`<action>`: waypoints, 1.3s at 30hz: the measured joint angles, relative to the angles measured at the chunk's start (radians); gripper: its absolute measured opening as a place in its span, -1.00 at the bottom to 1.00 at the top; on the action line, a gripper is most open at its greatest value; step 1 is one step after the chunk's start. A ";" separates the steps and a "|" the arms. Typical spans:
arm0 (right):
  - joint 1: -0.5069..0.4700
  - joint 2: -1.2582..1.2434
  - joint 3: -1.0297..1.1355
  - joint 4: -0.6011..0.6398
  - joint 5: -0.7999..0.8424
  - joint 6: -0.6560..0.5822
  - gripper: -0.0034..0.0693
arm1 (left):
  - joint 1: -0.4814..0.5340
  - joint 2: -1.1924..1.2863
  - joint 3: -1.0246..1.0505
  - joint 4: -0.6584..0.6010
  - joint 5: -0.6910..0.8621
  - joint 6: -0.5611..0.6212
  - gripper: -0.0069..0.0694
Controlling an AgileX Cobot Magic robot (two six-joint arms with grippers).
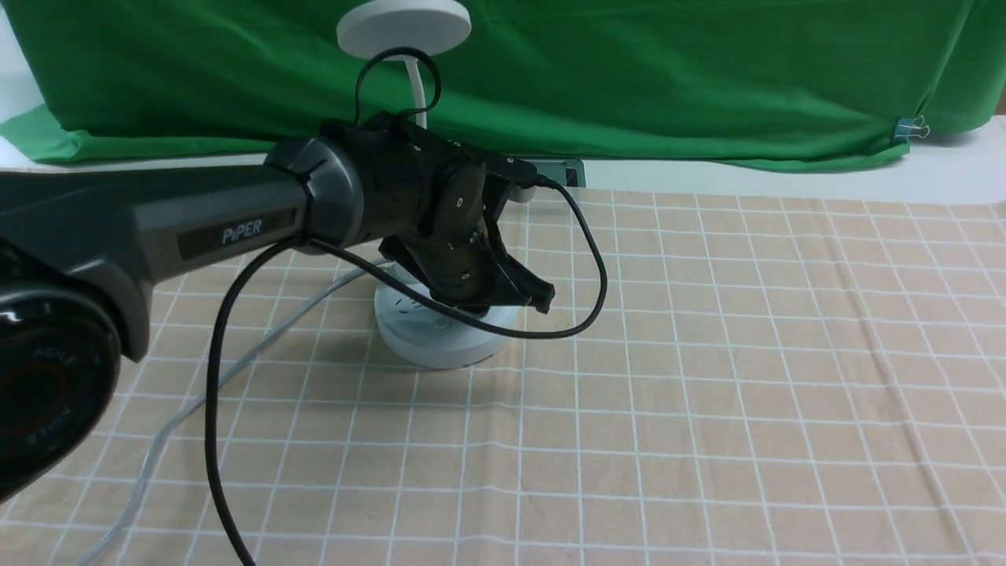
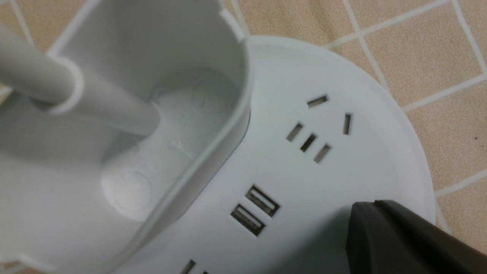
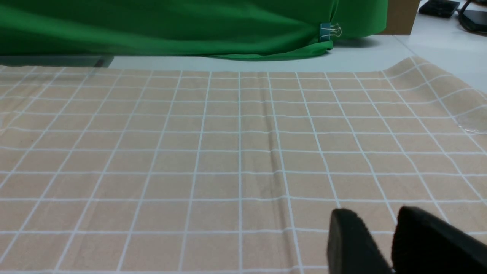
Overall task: Turn on the table lamp on the light coffee tablecloth with your hand.
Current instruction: 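Press the power button on the lamp base to turn the lamp on with the left gripper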
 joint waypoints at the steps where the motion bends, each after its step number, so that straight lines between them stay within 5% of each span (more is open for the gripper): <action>1: 0.000 0.000 0.000 0.000 0.000 0.000 -0.25 | 0.000 0.003 -0.001 -0.001 0.000 0.000 -0.82; 39: 0.000 0.000 0.000 0.000 -0.001 0.000 -0.25 | 0.000 -0.014 0.009 -0.016 -0.067 -0.005 -0.82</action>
